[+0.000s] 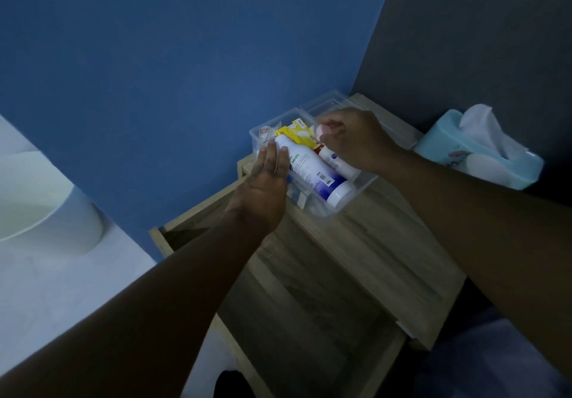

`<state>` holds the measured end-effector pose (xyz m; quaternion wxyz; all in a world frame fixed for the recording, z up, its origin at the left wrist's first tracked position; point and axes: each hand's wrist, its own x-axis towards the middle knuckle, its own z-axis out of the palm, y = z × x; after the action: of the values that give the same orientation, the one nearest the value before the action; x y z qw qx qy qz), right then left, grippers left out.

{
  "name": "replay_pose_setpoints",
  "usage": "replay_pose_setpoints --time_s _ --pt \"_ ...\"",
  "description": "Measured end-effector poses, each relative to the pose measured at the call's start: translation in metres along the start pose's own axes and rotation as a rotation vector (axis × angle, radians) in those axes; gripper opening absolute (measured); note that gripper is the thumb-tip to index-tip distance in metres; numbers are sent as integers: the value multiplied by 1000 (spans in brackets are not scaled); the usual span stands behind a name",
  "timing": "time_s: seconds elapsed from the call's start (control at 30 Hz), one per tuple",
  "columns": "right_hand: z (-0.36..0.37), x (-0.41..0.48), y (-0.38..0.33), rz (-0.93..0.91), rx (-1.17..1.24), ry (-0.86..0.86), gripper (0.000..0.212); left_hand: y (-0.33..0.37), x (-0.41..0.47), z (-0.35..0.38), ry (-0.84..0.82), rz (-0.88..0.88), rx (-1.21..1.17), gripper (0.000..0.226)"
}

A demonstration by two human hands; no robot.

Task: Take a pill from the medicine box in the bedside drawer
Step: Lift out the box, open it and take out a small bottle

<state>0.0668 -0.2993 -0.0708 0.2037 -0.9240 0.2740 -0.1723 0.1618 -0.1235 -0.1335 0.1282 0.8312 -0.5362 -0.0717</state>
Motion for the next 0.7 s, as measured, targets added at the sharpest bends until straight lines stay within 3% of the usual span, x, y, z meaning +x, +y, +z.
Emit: replay_pose_setpoints --time_s 0.2,0.27,0.33,0.43,0.5,0.57,0.7 --pt "-32 -40 -6 80 1 26 32 14 7 -36 -184 -47 96 83" --pt "-44 -52 -10 82 5 21 31 24 8 -51 -169 -53 53 84" --pt "-60 -64 -17 80 29 -4 31 40 6 -62 -61 -73 -197 72" --pt "-81 -81 -29 32 53 -45 35 69 -5 -75 98 -282 -802 36" --pt "-95 -92 -36 -12 56 -47 37 87 -14 -83 90 -378 -1160 32" --pt "-108 -103 -43 -68 46 -33 33 101 -24 -87 44 -367 -1449 25" --pt "-127 -122 -52 -177 35 5 24 124 -43 -88 -26 -296 -1741 20"
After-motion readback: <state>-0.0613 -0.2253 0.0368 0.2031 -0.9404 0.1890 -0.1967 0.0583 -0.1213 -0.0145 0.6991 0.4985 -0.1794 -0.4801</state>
